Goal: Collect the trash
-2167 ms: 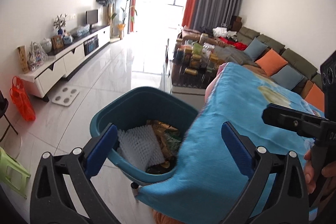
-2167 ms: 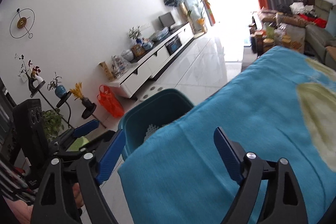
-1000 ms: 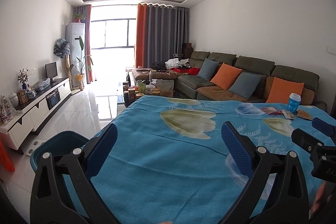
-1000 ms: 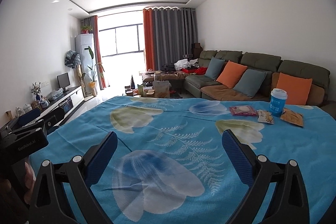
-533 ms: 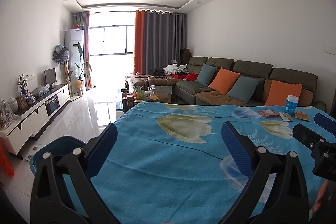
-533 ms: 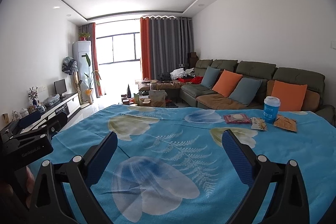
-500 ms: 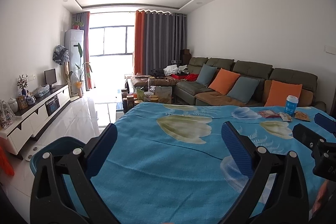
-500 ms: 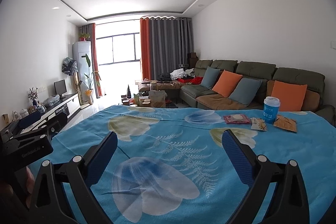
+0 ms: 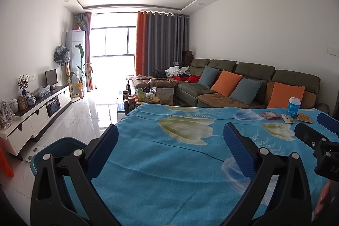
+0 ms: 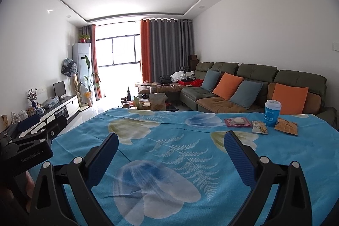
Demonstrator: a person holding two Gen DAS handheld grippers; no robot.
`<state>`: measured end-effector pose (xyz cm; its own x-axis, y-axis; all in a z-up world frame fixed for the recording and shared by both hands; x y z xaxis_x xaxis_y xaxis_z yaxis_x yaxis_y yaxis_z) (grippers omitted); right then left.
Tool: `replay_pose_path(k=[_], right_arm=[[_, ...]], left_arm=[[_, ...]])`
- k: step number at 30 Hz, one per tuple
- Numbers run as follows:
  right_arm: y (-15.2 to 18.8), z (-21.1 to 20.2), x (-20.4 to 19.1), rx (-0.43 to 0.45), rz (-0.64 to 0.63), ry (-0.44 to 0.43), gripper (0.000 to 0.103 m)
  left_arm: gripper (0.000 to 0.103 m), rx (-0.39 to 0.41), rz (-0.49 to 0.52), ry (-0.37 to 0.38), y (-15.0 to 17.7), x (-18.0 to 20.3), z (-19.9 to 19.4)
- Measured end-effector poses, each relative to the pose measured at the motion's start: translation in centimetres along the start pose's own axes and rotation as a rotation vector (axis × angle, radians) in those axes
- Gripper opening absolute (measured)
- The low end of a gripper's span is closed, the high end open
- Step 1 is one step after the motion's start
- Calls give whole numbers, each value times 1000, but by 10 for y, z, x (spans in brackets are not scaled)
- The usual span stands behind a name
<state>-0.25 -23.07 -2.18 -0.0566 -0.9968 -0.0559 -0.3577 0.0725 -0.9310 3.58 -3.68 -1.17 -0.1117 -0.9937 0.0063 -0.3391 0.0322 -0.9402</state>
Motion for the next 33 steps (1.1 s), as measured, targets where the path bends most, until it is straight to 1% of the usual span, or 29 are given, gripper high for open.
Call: replay_pose_path(k=[33], right_arm=[[3,2,4,-11,8,0,96]], left_arm=[[98,2,-14,-14,-1,0,-1]])
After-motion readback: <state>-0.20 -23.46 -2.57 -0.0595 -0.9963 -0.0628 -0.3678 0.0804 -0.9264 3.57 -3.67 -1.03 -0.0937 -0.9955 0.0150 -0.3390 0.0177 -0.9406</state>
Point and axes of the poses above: each gripper's, at about its wrist camera, not at the fingertips, and z roughly the way its jaws point, x to its right, y to its underside, the point moved 4 cm from there along z, roughly the way its jaws point, and after that the axes turned 7 degrees about -x, right-handed, at the moved point
